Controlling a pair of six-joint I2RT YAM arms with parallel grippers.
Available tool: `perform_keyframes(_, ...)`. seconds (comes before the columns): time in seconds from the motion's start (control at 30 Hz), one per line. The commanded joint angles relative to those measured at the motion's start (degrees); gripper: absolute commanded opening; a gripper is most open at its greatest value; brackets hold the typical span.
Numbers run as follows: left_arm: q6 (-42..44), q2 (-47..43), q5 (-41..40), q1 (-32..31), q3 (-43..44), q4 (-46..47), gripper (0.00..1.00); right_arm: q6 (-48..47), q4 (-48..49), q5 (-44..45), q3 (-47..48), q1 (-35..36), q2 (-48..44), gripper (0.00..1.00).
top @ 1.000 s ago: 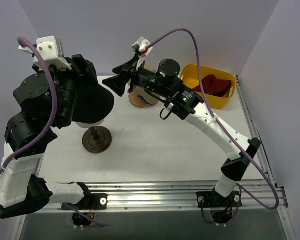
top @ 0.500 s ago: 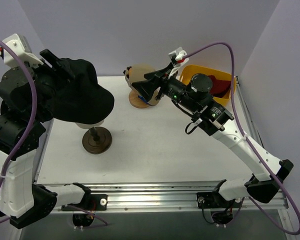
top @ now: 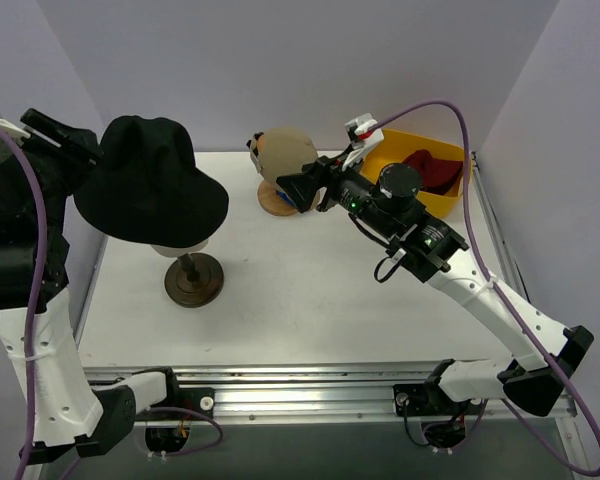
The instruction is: Stack the hats
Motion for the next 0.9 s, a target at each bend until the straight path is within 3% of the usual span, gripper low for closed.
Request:
perform_keyframes(0.0, -2.89, -2.15, 7.86, 7.23, -0.94, 0.60, 0.65, 0.90, 2.84, 0.36, -0.84, -0.15, -2.00, 0.62)
perform_keyframes(0.1, -2.72, -0.58, 13.57, 14.08, 0.20, -1.24, 0.66, 3.26, 3.46, 2.72, -1.02, -0.24, -0.86, 0.61)
perform_keyframes(0.17, -4.29, 0.22, 22.88, 18.12, -0.84, -1.86, 0.68, 5.20, 3.36, 5.71, -0.84, -0.15, 0.37, 0.61)
perform_keyframes(0.23, -6.13, -0.65, 32.43, 24.37, -7.94, 1.98, 0.68, 7.48, 4.85, 6.95, -1.36, -0.24, 1.25, 0.61)
perform_keyframes(0.4, -10.54, -7.50, 42.85, 35.70, -23.59, 10.96, 0.68, 9.60, 7.49, 5.64, -1.89, -0.15, 3.36, 0.60)
perform_keyframes(0.63, -16.77, -11.29, 49.53, 39.50, -36.85, 21.22, 0.68, 9.60, 9.34, 4.24, -2.77, -0.15, 5.47, 0.60)
perform_keyframes(0.87, -23.89, -13.31, 53.23, 39.59, -44.35, 31.18, 0.65, 12.32, 14.08, 1.77, -2.16, 0.38, 8.55, 0.59)
